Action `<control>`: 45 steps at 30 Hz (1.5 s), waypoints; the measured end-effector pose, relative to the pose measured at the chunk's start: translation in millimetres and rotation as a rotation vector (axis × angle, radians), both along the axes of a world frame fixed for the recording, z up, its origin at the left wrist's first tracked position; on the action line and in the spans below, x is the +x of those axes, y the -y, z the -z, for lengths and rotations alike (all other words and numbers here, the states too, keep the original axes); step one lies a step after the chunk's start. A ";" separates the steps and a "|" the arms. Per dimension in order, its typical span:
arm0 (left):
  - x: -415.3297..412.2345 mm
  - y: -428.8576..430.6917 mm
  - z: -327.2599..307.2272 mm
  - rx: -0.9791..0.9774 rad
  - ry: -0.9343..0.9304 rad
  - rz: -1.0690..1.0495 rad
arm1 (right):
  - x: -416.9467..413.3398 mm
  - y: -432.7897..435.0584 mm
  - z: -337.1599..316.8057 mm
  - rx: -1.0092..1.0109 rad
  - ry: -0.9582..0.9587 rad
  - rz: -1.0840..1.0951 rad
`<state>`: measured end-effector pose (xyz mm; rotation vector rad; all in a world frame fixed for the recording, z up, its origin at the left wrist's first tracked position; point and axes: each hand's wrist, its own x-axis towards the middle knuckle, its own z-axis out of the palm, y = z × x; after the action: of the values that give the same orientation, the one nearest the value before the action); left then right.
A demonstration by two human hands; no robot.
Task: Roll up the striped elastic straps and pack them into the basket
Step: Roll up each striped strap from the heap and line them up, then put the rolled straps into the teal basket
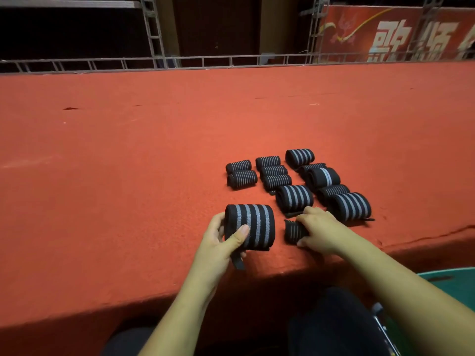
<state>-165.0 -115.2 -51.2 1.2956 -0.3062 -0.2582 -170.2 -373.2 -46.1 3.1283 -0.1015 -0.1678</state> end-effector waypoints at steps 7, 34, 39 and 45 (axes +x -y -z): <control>-32.6 0.5 -26.7 0.044 0.087 0.019 | -57.5 -11.6 -26.8 0.657 0.204 0.070; -77.1 255.7 -56.2 0.289 0.293 0.616 | -273.4 119.4 -40.5 0.992 0.747 0.783; -101.3 309.9 -33.4 0.367 0.341 0.713 | -295.4 157.5 -13.0 0.931 0.782 0.932; -111.2 368.2 2.8 0.556 0.415 0.759 | -298.0 200.8 33.0 0.854 0.742 1.061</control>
<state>-276.2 -483.4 -54.0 1.7361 -1.1477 -0.7559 -468.2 -574.0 -79.0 3.1608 -2.1235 1.2423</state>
